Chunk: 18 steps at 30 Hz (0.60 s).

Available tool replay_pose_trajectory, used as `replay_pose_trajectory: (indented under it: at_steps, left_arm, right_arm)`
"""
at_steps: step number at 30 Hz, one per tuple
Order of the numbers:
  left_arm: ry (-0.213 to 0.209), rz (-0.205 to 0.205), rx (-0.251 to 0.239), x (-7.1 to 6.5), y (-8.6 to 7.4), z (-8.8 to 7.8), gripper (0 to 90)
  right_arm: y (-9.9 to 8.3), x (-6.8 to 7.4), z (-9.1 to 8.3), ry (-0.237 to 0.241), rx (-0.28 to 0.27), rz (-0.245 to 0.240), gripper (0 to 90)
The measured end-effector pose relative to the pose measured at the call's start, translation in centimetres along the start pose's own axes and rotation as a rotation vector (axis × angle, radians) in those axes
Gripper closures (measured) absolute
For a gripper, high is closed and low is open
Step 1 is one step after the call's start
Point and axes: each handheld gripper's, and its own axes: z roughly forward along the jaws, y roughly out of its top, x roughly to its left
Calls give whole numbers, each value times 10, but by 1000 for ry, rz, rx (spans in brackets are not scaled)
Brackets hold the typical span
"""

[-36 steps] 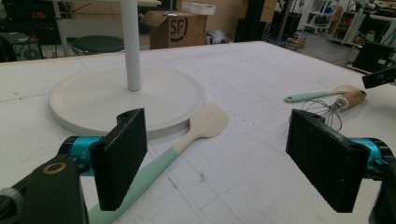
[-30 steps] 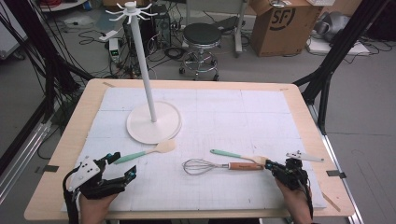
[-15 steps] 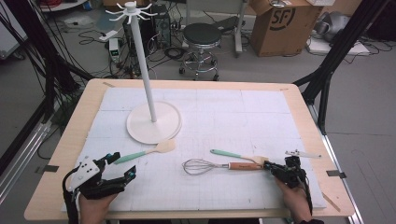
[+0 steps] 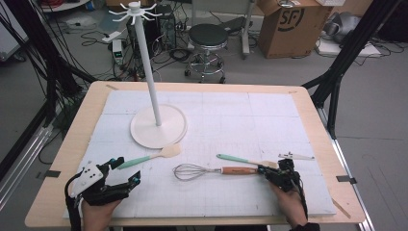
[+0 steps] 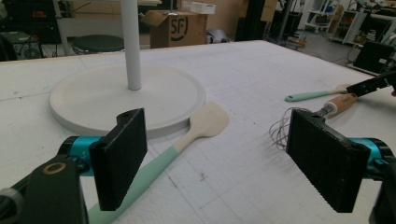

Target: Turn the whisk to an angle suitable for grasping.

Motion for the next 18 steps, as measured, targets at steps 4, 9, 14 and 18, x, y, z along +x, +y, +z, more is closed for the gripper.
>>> replay_pose_trajectory:
  at_steps: [4, 9, 14, 18]
  left_arm:
    - [1, 0, -4, 1, 0, -1, 210]
    - [2, -2, -7, 2, 1, -3, 211]
    - [4, 3, -8, 1, 1, -3, 211]
    - [-1, 12, -2, -1, 1, -2, 211]
  right_arm:
    - [9, 23, 21, 22, 15, -30, 898]
    - [16, 39, 38, 39, 26, -44, 897]
    - [22, 62, 56, 64, 35, -50, 897]
    - [24, 72, 65, 78, 44, -55, 898]
